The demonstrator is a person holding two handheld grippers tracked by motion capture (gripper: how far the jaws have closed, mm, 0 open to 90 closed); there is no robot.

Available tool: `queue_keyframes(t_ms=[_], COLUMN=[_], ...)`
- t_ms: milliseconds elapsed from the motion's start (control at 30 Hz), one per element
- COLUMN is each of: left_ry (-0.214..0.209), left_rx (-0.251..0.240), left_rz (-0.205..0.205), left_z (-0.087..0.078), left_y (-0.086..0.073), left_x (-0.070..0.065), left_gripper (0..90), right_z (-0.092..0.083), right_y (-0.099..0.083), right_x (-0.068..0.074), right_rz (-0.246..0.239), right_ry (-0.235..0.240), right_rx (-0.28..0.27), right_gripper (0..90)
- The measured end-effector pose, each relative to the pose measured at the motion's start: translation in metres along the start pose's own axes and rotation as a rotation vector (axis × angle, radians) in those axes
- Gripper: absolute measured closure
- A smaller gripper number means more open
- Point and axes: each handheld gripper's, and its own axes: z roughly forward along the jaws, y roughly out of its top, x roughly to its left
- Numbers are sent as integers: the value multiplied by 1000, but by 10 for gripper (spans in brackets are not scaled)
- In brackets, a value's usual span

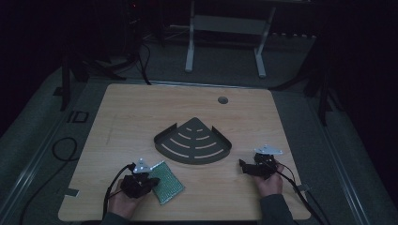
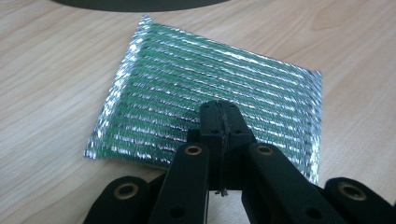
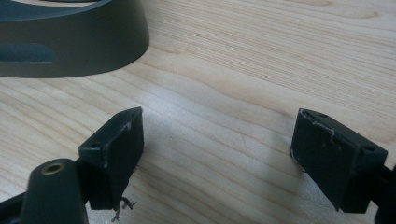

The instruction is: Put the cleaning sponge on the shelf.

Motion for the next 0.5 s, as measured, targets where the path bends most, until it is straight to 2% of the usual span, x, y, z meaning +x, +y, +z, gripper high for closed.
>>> queue_keyframes(t_ms=[133, 267, 367, 467, 500], left_ry=[32, 47, 80, 88, 105], left_rx=[-3, -6, -16, -16, -18], left_rz=[-45, -62, -101, -105, -119], left_z=[-3, -4, -8, -8, -10], left_y=[0, -1, -2, -2, -2], left_x=[11, 16, 30, 33, 38], left_gripper=[900, 900, 900, 900, 900], right_z=[0, 0, 0, 0, 0], right_y=[0, 0, 0, 0, 0], right_x=[0, 0, 0, 0, 0], right_rz=[0, 0, -1, 0, 0], right_ry=[1, 1, 1, 1, 1], right_rx=[0, 0, 0, 0, 0], right_gripper=[169, 168, 168, 168, 168])
